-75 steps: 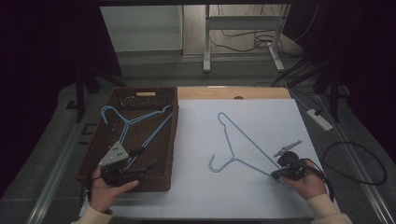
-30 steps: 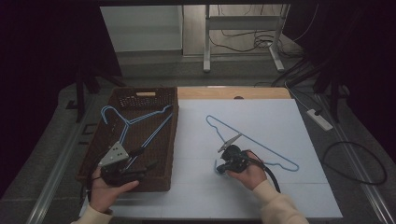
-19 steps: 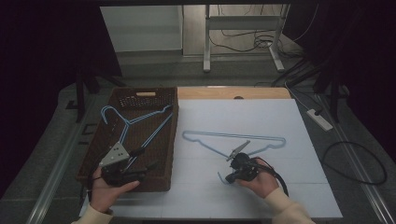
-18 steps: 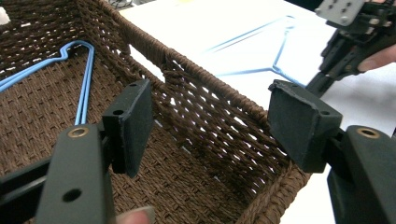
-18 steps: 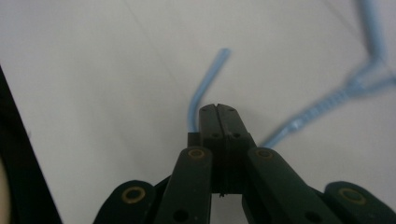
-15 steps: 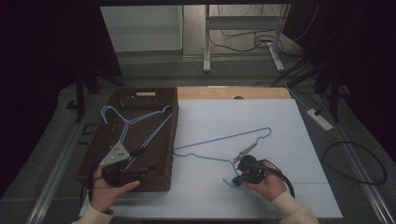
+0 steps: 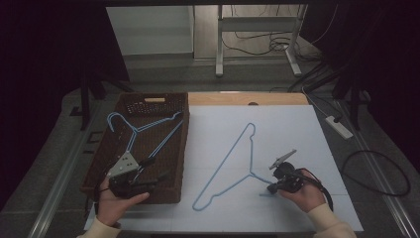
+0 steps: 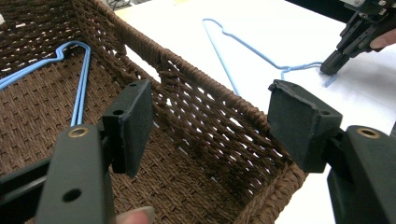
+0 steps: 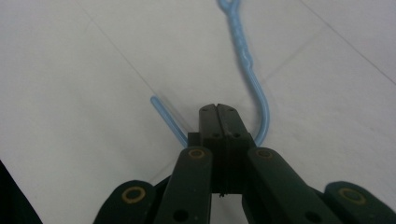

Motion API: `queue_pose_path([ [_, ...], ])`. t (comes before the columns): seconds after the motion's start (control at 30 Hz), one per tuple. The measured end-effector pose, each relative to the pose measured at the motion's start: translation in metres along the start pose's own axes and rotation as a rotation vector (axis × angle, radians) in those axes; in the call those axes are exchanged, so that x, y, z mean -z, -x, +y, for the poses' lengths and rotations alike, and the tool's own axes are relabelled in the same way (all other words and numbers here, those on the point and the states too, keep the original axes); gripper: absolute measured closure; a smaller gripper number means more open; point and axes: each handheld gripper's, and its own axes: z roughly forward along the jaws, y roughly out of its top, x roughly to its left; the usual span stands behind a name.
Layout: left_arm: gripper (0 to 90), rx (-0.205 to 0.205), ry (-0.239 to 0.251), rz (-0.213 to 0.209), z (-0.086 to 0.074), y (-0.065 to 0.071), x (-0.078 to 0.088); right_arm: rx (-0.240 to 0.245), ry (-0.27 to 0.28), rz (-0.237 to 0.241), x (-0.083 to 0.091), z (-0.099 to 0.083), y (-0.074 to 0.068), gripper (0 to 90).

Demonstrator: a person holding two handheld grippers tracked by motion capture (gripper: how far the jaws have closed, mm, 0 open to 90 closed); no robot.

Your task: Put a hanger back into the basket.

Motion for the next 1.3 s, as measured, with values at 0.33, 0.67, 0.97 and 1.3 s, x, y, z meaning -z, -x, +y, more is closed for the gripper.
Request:
queue_pose_path([
  [0.33, 31.9, -0.003, 0.0, -0.004, 0.001, 0.001, -0.001, 0.029, 0.088, -0.018, 0.013, 0.003, 0.0, 89.8],
  [0.67, 31.9, -0.007, -0.001, -0.012, 0.001, 0.003, -0.002, 0.006, 0.049, -0.106, 0.021, 0.01, 0.016, 56.4],
  [0.97, 31.9, -0.008, -0.002, -0.013, 0.0, 0.003, -0.002, 0.086, -0.09, -0.076, 0.003, 0.026, 0.017, 58.9],
  [1.3, 31.9, -0.013, -0.003, -0.018, 0.001, 0.006, -0.003, 0.167, -0.197, -0.093, -0.004, 0.035, 0.011, 85.4],
])
